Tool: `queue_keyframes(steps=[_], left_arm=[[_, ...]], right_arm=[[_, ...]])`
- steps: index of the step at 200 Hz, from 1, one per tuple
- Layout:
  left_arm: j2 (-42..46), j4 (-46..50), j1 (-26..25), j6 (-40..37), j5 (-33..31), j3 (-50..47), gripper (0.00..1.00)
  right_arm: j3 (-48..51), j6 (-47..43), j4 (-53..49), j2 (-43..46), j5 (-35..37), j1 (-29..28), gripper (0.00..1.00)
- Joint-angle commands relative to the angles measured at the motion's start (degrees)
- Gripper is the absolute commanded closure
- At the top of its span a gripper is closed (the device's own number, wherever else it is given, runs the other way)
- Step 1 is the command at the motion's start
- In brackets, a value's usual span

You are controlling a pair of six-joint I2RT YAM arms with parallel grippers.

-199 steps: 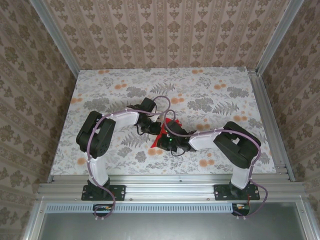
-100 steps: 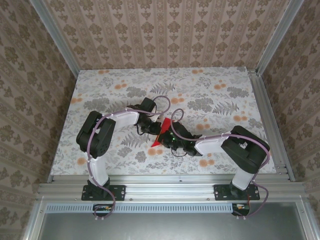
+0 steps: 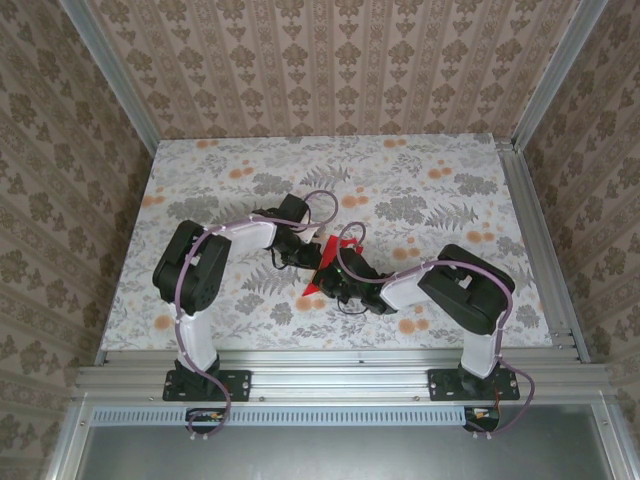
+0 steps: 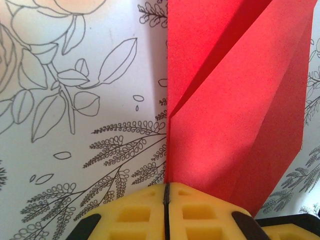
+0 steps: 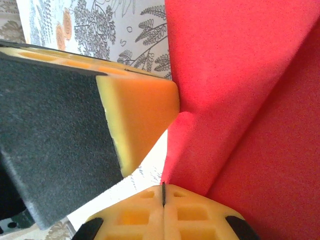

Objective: Fold a paper plane with a square sheet of paper (pick it up from the middle)
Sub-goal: Fourth fold the wing at the center of the table.

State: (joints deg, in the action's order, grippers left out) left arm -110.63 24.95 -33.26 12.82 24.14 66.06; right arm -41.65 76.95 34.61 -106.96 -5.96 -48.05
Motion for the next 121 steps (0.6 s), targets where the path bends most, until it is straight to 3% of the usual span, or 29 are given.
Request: queue_keyframes(steps=[1, 121], left_arm=[[-8.2, 4.06, -0.58, 0.8, -7.23, -4.27, 0.91], [-8.89, 4.67, -0.49, 0.98, -7.75, -3.71, 0.91]], right_arm=[[-0.25, 2.34, 4.75, -0.29, 0.63, -0.46, 0.93], [-2.92, 3.59, -6.56, -2.36, -1.64, -2.62, 0.92]])
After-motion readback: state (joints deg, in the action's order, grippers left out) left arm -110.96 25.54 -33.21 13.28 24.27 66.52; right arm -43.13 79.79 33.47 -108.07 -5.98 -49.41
